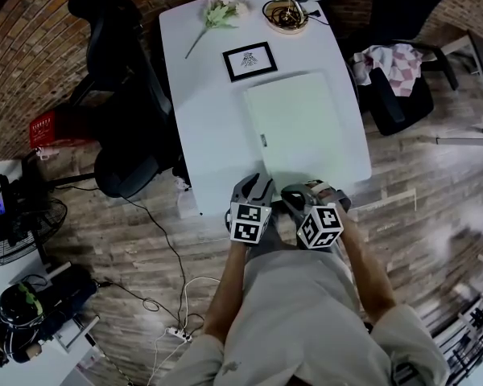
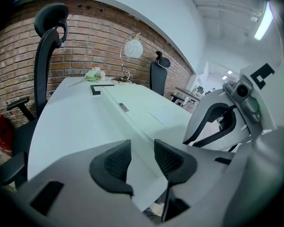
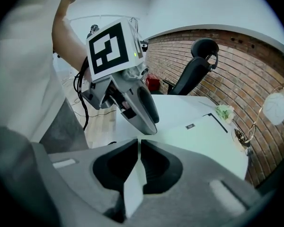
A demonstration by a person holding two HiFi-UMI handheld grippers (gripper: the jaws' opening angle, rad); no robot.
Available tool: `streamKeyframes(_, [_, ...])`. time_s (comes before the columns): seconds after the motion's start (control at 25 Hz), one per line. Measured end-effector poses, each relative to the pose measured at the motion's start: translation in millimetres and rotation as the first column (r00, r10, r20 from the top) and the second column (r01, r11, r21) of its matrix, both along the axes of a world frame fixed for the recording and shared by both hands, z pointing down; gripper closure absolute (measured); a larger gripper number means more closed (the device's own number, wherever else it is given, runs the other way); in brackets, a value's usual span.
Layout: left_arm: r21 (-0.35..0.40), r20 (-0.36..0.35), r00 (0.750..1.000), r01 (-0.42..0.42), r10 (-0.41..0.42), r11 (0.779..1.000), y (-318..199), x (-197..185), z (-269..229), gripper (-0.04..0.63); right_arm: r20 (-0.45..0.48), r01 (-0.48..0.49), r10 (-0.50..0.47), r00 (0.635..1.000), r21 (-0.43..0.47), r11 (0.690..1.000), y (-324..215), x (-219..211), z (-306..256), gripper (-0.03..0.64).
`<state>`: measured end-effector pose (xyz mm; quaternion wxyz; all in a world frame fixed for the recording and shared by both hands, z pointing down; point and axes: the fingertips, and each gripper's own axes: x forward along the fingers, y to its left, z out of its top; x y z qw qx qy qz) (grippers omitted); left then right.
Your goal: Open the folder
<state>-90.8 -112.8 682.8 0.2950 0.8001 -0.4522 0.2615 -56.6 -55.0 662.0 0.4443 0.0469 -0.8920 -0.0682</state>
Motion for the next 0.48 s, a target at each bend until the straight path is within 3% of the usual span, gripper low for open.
streamKeyframes(0.48, [0.008, 0.017, 1.0, -0.007, 0.007, 1.0, 0, -2, -2, 0.442, 0.053, -0.077, 0.074, 0.996, 0.049, 0.996, -3, 1, -19, 0.601])
